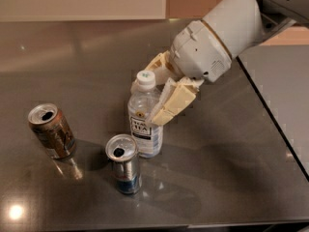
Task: Move blue plastic bottle near redbull can
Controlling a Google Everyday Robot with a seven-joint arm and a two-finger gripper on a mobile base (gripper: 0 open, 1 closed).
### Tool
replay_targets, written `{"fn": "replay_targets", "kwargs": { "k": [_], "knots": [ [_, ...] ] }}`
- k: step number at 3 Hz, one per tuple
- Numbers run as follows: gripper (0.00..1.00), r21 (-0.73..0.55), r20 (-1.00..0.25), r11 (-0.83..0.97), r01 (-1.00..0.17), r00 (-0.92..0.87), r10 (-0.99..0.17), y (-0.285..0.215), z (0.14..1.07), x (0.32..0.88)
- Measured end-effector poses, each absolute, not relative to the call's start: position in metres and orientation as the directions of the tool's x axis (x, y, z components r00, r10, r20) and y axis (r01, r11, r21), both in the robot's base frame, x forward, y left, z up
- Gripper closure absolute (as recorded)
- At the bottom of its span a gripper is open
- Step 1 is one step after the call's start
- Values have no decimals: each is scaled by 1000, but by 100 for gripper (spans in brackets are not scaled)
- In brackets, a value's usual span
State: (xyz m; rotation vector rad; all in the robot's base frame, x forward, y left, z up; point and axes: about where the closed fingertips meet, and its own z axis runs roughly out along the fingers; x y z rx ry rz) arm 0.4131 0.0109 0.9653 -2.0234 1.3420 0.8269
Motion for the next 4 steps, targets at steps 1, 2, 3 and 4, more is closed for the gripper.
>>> {"fn": "replay_targets", "kwargs": {
  "k": [1, 2, 3, 4],
  "knots": [
    [100, -115, -751, -364, -924, 321, -577, 10, 958, 408],
    [82, -117, -748, -394, -912, 342, -569, 12, 951, 404],
    [60, -114, -746, -417, -902, 355, -563, 12, 945, 403],
    [37, -120, -745, -415, -902, 358, -563, 14, 946, 403]
  ]
}}
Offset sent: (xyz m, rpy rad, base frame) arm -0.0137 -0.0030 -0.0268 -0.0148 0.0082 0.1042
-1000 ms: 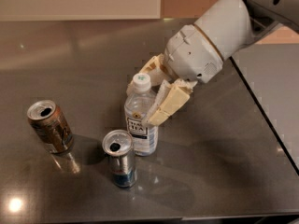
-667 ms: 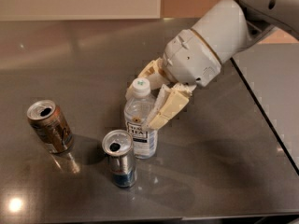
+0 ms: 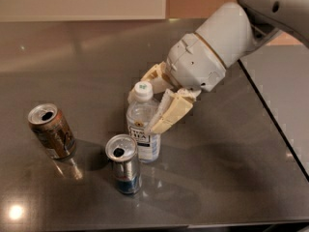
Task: Move blue plastic bottle near redbull can
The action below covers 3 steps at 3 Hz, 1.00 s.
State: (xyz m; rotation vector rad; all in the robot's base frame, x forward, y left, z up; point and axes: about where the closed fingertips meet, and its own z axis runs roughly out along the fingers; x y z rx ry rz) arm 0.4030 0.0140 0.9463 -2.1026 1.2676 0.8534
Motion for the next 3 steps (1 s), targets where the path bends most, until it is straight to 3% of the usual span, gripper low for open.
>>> {"fn": "replay_targets", "kwargs": {
  "k": [1, 2, 3],
  "knots": [
    [13, -126, -743, -414, -902, 362, -563, 16, 948, 403],
    [0, -131, -742, -413, -901, 365, -562, 18, 949, 403],
    [0, -131, -742, -413, -901, 366, -562, 18, 949, 403]
  ]
}}
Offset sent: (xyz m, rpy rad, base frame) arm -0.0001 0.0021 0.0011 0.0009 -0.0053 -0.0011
